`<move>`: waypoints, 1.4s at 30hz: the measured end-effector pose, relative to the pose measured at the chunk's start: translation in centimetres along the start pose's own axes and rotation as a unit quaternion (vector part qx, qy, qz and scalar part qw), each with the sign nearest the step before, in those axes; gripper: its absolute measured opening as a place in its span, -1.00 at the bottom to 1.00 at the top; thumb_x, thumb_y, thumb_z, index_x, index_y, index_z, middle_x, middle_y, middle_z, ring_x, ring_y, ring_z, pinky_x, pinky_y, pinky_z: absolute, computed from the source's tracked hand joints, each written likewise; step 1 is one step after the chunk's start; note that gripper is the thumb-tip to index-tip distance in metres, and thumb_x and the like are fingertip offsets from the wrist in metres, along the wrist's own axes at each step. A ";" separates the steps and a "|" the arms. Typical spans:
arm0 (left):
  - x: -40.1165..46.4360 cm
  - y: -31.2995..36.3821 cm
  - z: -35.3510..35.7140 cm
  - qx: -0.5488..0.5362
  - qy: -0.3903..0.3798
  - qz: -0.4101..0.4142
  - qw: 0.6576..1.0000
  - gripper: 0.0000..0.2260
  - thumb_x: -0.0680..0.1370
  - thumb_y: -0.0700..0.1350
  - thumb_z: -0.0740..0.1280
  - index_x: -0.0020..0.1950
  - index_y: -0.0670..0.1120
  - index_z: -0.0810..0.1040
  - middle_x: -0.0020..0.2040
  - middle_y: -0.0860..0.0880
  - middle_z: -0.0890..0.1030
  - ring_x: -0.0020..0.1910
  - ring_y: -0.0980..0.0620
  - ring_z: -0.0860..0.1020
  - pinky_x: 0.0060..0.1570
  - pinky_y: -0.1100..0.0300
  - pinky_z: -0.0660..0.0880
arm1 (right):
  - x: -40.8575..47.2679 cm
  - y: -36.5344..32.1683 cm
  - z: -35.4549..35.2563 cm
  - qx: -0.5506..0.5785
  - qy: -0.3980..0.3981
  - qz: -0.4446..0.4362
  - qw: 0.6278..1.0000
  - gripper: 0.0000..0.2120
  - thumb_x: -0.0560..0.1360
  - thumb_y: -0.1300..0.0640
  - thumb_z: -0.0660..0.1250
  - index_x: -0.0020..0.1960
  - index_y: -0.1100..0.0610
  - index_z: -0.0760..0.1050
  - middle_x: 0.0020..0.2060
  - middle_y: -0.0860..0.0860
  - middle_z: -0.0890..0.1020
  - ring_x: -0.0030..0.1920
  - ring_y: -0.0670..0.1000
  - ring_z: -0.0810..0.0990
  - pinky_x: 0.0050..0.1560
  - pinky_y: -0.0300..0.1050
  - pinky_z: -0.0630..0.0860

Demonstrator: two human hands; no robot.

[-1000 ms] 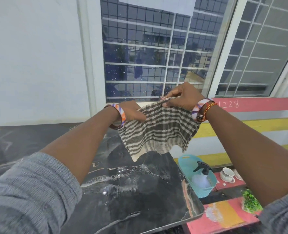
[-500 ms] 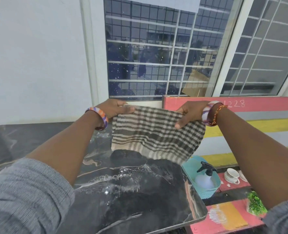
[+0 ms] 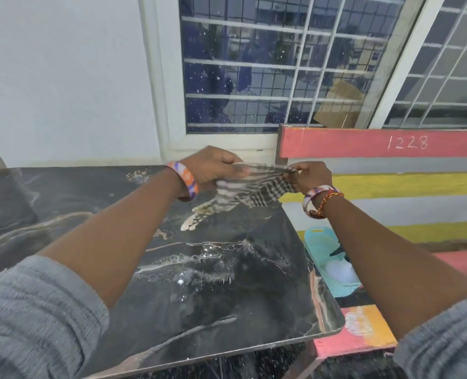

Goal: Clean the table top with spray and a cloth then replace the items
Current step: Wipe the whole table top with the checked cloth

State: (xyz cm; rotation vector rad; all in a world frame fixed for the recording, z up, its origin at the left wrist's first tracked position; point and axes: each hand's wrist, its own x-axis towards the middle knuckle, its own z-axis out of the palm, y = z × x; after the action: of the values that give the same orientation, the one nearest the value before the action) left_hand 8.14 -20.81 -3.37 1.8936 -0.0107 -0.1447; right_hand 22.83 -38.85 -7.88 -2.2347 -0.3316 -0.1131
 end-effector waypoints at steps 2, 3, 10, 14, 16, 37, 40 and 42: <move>0.3 -1.4 3.2 -0.019 -0.105 -0.034 0.994 -0.81 0.54 -0.28 0.22 -0.13 -0.12 0.60 -0.17 -0.17 0.53 -0.30 0.00 0.51 -0.34 0.26 0.56 | 0.2 2.9 1.0 -0.047 -0.048 0.034 0.997 -0.82 0.41 0.17 0.30 -0.37 0.06 0.48 -0.17 0.03 0.63 0.01 0.04 0.57 -0.49 -0.48 0.33; 0.2 -1.6 5.0 -0.009 -0.141 -0.060 0.988 -0.82 0.55 -0.31 0.21 -0.05 -0.12 0.59 -0.05 -0.21 0.56 -0.25 0.00 0.56 -0.28 0.26 0.59 | 0.4 4.6 1.4 -0.052 -0.076 0.062 0.994 -0.81 0.43 0.28 0.28 -0.27 0.04 0.53 -0.03 0.08 0.66 -0.05 0.07 0.58 -0.54 -0.46 0.33; 1.7 -12.5 3.3 0.110 0.022 -0.183 0.977 -0.94 0.50 -0.20 0.34 -0.10 -0.06 0.59 -0.19 0.03 0.65 -0.24 0.15 0.62 -0.33 0.28 0.57 | -3.9 9.8 5.0 -0.119 -0.078 0.093 0.985 -0.60 0.56 0.18 0.16 0.39 0.18 0.33 0.36 0.20 0.42 0.30 0.22 0.42 0.20 -0.02 0.41; -1.4 -12.1 2.8 0.184 0.166 -0.146 0.958 -0.89 0.51 -0.18 0.31 -0.06 -0.13 0.63 -0.11 -0.02 0.62 -0.18 0.08 0.54 -0.17 0.27 0.49 | -8.9 10.7 9.5 -0.246 -0.214 0.064 0.943 -0.27 0.49 -0.37 -0.02 0.53 0.01 -0.01 0.54 0.09 -0.01 0.52 0.18 -0.08 0.48 0.17 -0.11; -3.2 -13.6 2.2 0.214 0.192 -0.163 0.944 -0.85 0.50 -0.20 0.32 0.02 -0.18 0.64 -0.06 -0.05 0.64 -0.08 0.06 0.56 0.00 0.27 0.44 | -9.4 10.8 11.0 -0.312 -0.222 0.069 0.921 -0.18 0.43 -0.45 -0.12 0.53 -0.02 -0.14 0.53 0.09 -0.18 0.52 0.17 -0.22 0.46 0.15 -0.27; -5.7 -15.8 7.1 0.268 0.348 -0.183 0.880 -0.76 0.48 -0.29 0.22 0.04 -0.15 0.63 0.08 -0.19 0.66 0.10 -0.19 0.58 0.15 0.08 0.46 | -13.4 11.9 7.6 -0.297 -0.309 -0.191 0.883 -0.51 0.61 0.01 0.01 0.49 -0.18 -0.04 0.51 -0.18 -0.02 0.53 -0.06 -0.08 0.45 0.19 -0.24; -4.9 -14.8 10.2 0.286 0.306 -0.151 0.895 -0.77 0.47 -0.31 0.24 0.02 -0.18 0.64 0.08 -0.17 0.66 0.12 -0.16 0.58 0.15 0.19 0.41 | -11.4 15.3 4.8 -0.294 -0.257 -0.037 0.920 -0.52 0.62 -0.01 -0.07 0.52 -0.11 -0.08 0.52 -0.16 -0.10 0.53 0.03 -0.05 0.45 0.32 -0.02; -4.9 -14.4 11.7 0.278 0.297 -0.138 0.903 -0.78 0.48 -0.31 0.25 0.02 -0.20 0.64 0.07 -0.16 0.66 0.11 -0.13 0.58 0.13 0.23 0.41 | -12.0 16.0 4.1 -0.228 -0.231 -0.003 0.946 -0.53 0.62 0.04 -0.04 0.52 -0.01 0.00 0.54 -0.07 -0.07 0.44 0.16 0.26 0.35 0.20 0.30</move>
State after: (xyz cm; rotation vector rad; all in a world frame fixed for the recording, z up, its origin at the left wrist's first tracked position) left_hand 1.07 -26.76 -20.20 2.4310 0.7014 0.2813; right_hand 15.55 -47.69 -24.82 -2.7094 -0.6144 0.3746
